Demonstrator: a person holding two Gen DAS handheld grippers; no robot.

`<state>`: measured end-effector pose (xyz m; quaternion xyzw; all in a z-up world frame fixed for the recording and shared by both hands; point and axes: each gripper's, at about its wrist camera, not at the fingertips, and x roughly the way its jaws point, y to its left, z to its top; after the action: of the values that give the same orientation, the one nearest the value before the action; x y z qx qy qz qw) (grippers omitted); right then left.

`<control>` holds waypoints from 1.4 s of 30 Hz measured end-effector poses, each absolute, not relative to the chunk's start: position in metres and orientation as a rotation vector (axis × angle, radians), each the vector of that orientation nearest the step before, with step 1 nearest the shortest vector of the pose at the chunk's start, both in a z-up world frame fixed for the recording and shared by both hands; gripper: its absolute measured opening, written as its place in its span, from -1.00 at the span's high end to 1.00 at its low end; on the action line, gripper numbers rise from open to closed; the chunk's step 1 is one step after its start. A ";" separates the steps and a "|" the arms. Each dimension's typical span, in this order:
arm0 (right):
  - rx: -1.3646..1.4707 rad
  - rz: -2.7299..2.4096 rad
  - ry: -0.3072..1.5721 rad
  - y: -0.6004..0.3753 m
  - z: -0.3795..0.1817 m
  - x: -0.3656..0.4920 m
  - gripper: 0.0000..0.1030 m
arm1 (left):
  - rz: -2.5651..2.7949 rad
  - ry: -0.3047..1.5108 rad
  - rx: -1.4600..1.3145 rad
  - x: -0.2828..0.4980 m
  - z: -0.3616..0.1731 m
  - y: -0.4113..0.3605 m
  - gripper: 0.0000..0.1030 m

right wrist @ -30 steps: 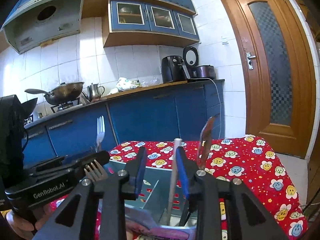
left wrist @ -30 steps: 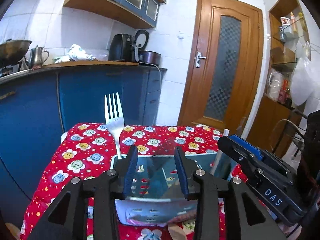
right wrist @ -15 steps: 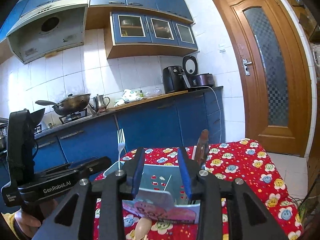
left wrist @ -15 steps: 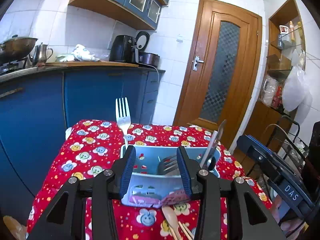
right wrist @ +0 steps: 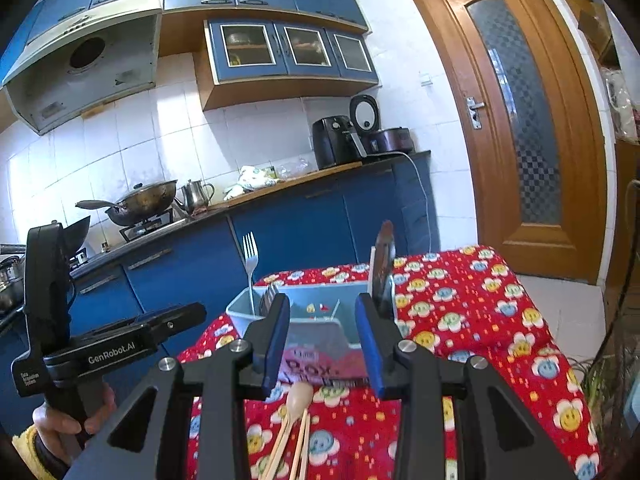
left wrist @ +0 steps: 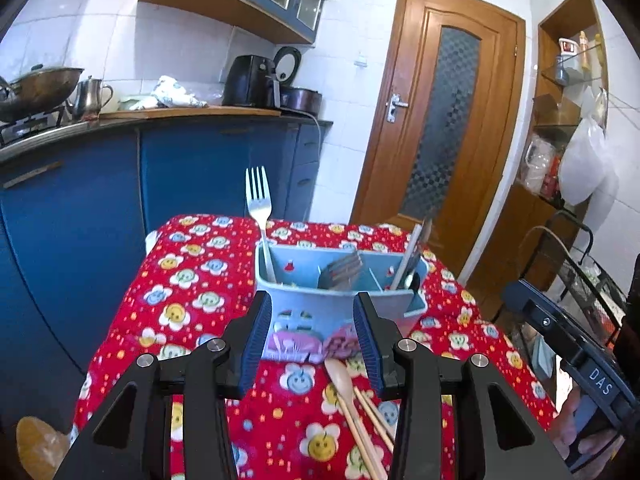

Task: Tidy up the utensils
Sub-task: 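Lower the left tool to the wooden chopsticks beside the wooden spoon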

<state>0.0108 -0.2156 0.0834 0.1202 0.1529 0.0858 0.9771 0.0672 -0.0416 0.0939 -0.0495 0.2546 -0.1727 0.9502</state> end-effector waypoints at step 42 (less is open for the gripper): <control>0.374 0.062 0.504 -0.265 0.008 -0.039 0.26 | -0.355 0.989 0.030 0.072 -0.007 -0.086 0.15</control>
<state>-0.0395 -0.2647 0.0077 0.1840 0.2480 0.0303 0.9506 0.0725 -0.0864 -0.0068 0.0142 0.4719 -0.1695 0.8651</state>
